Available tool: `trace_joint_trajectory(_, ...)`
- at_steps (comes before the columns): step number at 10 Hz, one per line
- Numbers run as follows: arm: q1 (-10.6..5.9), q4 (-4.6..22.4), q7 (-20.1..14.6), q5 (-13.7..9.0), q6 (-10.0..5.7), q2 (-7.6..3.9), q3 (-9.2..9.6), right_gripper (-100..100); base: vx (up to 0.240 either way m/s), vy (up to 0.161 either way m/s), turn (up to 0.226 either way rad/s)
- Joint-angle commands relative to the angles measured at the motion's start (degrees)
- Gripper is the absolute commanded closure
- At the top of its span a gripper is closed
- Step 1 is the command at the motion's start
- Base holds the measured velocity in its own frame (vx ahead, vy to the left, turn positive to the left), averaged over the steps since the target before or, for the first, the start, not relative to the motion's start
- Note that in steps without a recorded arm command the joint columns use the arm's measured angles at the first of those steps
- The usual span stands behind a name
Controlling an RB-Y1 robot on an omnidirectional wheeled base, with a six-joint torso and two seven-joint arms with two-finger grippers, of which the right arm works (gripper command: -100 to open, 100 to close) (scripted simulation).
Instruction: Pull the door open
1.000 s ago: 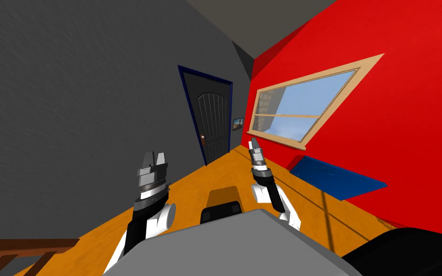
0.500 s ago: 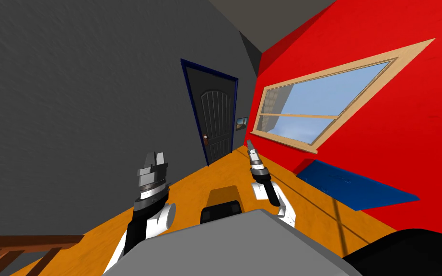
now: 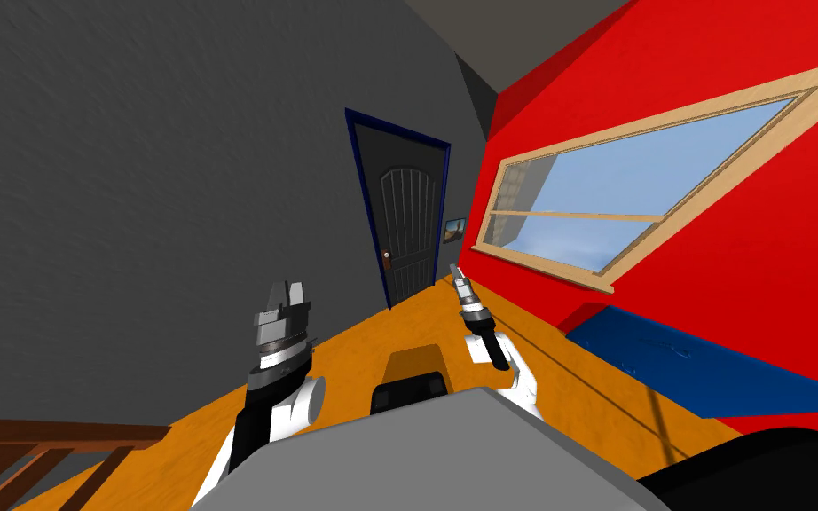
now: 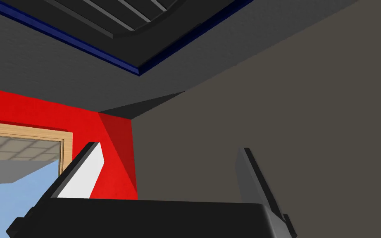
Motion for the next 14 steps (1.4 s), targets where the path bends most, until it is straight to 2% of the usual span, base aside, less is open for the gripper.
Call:
trace_joint_trajectory(1,-1.23,2.6,1.1,1.7,-0.19,-0.39,-0.72,-100,0.098,0.057,0.084)
trace_joint_trajectory(8,-7.55,15.0,5.8,9.4,-1.33,-2.49,-4.77,-100,0.114,0.066,0.096)
trace_joint_trajectory(9,-7.55,15.6,5.8,9.4,-1.33,-2.49,-4.77,-100,0.072,0.042,0.023)
trace_joint_trajectory(12,-10.41,20.9,7.8,12.9,-1.84,-3.35,-6.6,-100,0.078,0.053,0.094)
trace_joint_trajectory(13,-10.41,21.5,7.8,12.9,-1.84,-3.35,-6.6,-100,0.081,0.041,0.019)
trace_joint_trajectory(14,-11.36,23.5,8.5,14.1,-2.01,-3.62,-7.21,-100,0.076,0.042,0.055)
